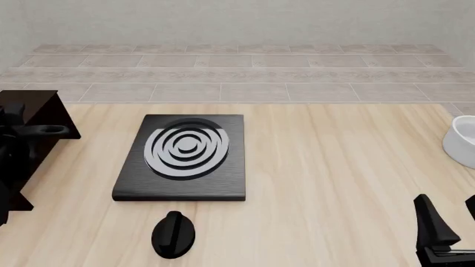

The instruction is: Put the frying pan on top of the cabinet.

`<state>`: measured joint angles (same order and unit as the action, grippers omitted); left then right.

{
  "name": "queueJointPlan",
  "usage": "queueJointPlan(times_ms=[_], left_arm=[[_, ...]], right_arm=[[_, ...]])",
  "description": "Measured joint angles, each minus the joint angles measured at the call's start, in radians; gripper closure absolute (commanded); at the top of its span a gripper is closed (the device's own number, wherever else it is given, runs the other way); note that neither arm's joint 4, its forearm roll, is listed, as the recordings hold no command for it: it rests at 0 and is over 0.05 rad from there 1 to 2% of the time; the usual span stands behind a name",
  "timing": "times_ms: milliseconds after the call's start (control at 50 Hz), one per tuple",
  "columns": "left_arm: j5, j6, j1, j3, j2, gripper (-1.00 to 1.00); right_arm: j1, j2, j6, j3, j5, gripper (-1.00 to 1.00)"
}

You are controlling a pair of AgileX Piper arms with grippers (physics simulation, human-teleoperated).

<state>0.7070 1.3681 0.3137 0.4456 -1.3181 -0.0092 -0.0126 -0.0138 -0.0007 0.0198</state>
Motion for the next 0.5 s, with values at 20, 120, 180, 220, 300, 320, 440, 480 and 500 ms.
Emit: queueJointPlan(times_ms=[20, 120, 180, 220, 300, 320, 440, 480, 500], left_arm=[[0.001, 0.0, 0.002, 0.0, -0.003, -1.0], [0.006, -0.005, 0.011, -0.001, -0.017, -1.0], [0.009, -0.007, 0.017, -0.002, -0.024, -1.0], [0.011, -0.009, 0.021, -0.003, -0.029, -1.0], [0.018, -0.011, 0.029, -0.007, -0.041, -1.0], [0.02, -0.012, 0.031, -0.008, -0.043, -1.0], [0.028, -0.015, 0.042, -0.018, -0.053, -1.0], [0.029, -0.017, 0.045, -0.021, -0.053, -1.0], [0.03, -0.017, 0.046, -0.023, -0.053, -1.0]], right_arm=[[0.0, 0.0, 0.0, 0.0, 0.0, -1.0], [-0.001, 0.0, -0.001, 0.0, -0.001, -1.0], [-0.001, 0.001, -0.001, 0.0, -0.001, -1.0], [-0.001, 0.001, -0.001, 0.0, -0.002, -1.0], [-0.001, 0.001, 0.0, 0.0, -0.002, -1.0], [-0.001, 0.001, 0.0, 0.0, -0.002, -1.0], [-0.001, 0.0, 0.001, 0.0, -0.002, -1.0], [0.0, -0.001, 0.002, 0.0, -0.002, -1.0], [0.0, -0.001, 0.002, 0.0, -0.001, -1.0]])
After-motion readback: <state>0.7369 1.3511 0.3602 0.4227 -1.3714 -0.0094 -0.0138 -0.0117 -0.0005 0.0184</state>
